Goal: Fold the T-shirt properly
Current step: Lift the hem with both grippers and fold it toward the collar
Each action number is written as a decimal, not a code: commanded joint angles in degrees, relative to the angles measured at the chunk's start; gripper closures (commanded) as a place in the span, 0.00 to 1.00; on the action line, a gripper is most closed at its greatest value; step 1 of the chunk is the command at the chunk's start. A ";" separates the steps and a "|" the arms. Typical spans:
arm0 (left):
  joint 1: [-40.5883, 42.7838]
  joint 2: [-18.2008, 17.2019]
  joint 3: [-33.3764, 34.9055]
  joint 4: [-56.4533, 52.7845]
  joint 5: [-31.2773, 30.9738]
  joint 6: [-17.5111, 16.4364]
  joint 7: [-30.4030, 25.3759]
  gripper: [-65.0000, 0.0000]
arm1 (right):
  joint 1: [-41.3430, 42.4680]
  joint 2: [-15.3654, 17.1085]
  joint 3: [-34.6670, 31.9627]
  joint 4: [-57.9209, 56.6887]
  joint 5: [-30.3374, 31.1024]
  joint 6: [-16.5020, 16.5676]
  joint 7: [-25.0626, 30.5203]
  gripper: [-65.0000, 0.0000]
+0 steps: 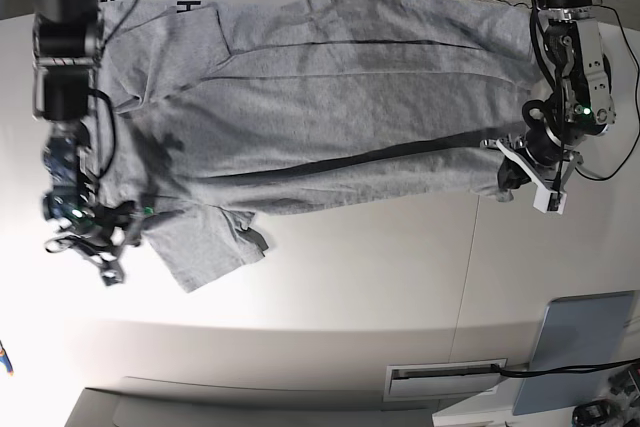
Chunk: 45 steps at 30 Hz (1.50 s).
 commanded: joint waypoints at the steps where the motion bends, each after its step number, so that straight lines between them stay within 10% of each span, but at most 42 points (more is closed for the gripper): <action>1: -0.87 -0.96 -0.28 1.07 -0.24 -0.07 -1.27 1.00 | 3.56 -0.07 -0.24 -1.62 -0.11 -0.55 1.11 0.55; 13: -0.87 -0.96 -0.28 1.07 1.38 0.24 -1.31 1.00 | 11.28 -5.40 -0.57 -17.79 -3.96 -2.75 -5.14 0.57; 20: -0.85 -0.96 -0.28 1.07 1.38 0.22 -1.29 1.00 | 10.99 -5.07 -0.57 -17.77 -3.96 -2.73 -7.02 1.00; 25: -0.85 -0.98 -0.28 1.07 1.40 0.24 -1.29 1.00 | 10.80 -4.90 -0.57 -15.06 -3.93 -2.69 -6.60 1.00; 39: -0.39 -1.29 -3.48 2.23 -1.97 -0.44 3.72 1.00 | -12.68 7.96 0.72 38.73 -2.14 -9.64 -22.51 1.00; 45: 4.11 -1.29 -6.64 7.34 -3.19 -3.72 8.33 1.00 | -27.74 8.70 8.92 53.83 -3.37 -10.03 -24.63 1.00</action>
